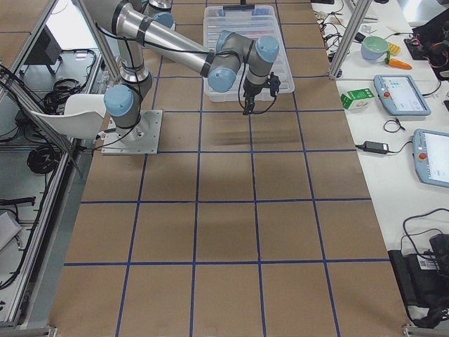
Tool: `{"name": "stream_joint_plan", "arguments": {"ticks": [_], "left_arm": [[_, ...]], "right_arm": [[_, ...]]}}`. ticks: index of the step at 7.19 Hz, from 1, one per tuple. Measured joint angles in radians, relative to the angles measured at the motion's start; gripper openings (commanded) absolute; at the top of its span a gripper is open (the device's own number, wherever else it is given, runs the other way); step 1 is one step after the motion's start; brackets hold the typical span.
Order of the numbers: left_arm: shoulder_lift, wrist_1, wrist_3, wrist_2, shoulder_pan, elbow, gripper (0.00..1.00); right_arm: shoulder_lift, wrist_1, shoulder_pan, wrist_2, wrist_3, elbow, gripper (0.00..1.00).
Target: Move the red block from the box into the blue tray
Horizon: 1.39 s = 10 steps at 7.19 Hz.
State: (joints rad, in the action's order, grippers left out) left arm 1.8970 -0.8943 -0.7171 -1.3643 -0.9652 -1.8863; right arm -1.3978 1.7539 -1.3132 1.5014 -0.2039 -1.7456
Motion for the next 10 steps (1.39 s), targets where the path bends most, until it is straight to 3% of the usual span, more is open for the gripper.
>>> {"name": "stream_joint_plan", "arguments": {"ticks": [3,5,8,10], "left_arm": [[-0.129,-0.106,0.004,-0.037,-0.012,0.028,1.00],[-0.210,-0.253,0.033,-0.086,-0.065,0.102,1.00],[-0.317,-0.404,0.244,-0.176,-0.272,0.189,1.00],[-0.369,-0.433,0.418,-0.203,-0.411,0.198,1.00]], "right_arm": [[0.009,0.033,-0.081,-0.009,0.116,0.003,1.00],[0.012,0.041,-0.096,-0.011,0.135,0.006,1.00],[0.012,0.041,-0.099,-0.011,0.137,0.014,1.00],[0.003,-0.001,-0.098,0.003,0.132,0.086,1.00]]}}
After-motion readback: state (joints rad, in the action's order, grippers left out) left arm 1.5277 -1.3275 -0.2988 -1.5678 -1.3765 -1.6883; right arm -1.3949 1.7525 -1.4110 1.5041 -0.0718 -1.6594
